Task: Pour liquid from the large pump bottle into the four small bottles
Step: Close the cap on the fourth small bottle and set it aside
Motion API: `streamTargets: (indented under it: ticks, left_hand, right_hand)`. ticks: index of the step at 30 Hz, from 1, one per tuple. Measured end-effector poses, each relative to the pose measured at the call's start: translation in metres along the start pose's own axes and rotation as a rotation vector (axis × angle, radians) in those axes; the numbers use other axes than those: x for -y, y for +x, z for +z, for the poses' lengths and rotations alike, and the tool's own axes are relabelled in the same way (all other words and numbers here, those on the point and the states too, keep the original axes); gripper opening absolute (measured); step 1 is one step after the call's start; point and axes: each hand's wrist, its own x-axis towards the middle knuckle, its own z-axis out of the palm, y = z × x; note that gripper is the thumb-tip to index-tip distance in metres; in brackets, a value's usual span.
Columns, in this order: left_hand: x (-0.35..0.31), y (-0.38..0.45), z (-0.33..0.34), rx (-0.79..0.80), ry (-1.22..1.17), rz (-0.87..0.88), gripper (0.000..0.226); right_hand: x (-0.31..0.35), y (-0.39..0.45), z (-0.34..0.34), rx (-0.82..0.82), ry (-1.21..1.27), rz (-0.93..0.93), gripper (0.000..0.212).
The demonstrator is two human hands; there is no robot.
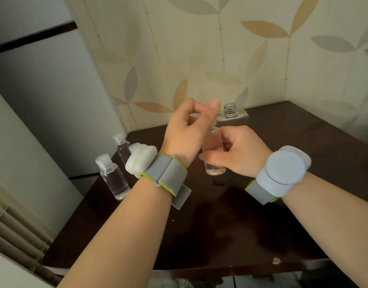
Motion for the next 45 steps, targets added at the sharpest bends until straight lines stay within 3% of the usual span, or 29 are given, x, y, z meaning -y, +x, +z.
streamTargets:
  ticks: [5, 10, 15, 19, 23, 27, 30, 33, 35, 38, 42, 45]
  left_hand:
    - [0.0, 0.003, 0.006, -0.183, 0.256, 0.069, 0.038]
    - [-0.006, 0.002, 0.01, -0.153, 0.005, 0.011, 0.029]
    - [-0.01, 0.003, 0.007, 0.031, -0.247, -0.099, 0.025]
    - [-0.009, 0.002, 0.011, -0.08, 0.238, -0.021, 0.03]
    - [-0.009, -0.005, 0.016, -0.216, 0.364, 0.076, 0.039]
    - [-0.008, -0.002, 0.014, -0.17, 0.128, -0.024, 0.031]
    - [-0.011, 0.0, 0.007, -0.056, -0.042, -0.059, 0.025]
    - [-0.016, 0.002, 0.001, 0.082, -0.151, -0.072, 0.023]
    - [-0.016, 0.001, -0.001, 0.12, -0.089, -0.089, 0.02]
    - [-0.013, -0.003, 0.003, 0.092, 0.193, -0.065, 0.022]
    - [-0.012, -0.011, 0.013, -0.17, 0.37, 0.072, 0.04]
    - [-0.009, -0.006, 0.012, -0.215, 0.395, 0.102, 0.04]
  right_hand:
    - [0.0, -0.002, 0.001, 0.018, -0.076, 0.012, 0.018]
    - [0.002, 0.0, -0.001, -0.051, 0.029, -0.044, 0.044]
    - [0.0, 0.002, 0.0, -0.046, 0.069, -0.038, 0.045]
    - [0.0, 0.002, -0.003, -0.066, -0.011, -0.032, 0.013]
    - [0.0, -0.001, -0.002, -0.021, -0.094, -0.026, 0.026]
    - [0.001, 0.0, -0.003, -0.031, -0.048, -0.03, 0.024]
    - [0.003, 0.0, -0.002, -0.015, 0.085, -0.036, 0.03]
    - [0.0, 0.0, -0.003, 0.009, 0.145, -0.04, 0.019]
    - [-0.001, 0.001, -0.003, -0.008, 0.118, -0.032, 0.021]
    - [0.0, 0.001, -0.004, -0.05, 0.013, -0.04, 0.014]
    - [0.002, -0.002, -0.005, -0.019, -0.104, -0.073, 0.03]
    - [0.002, -0.002, -0.003, -0.014, -0.113, -0.063, 0.026]
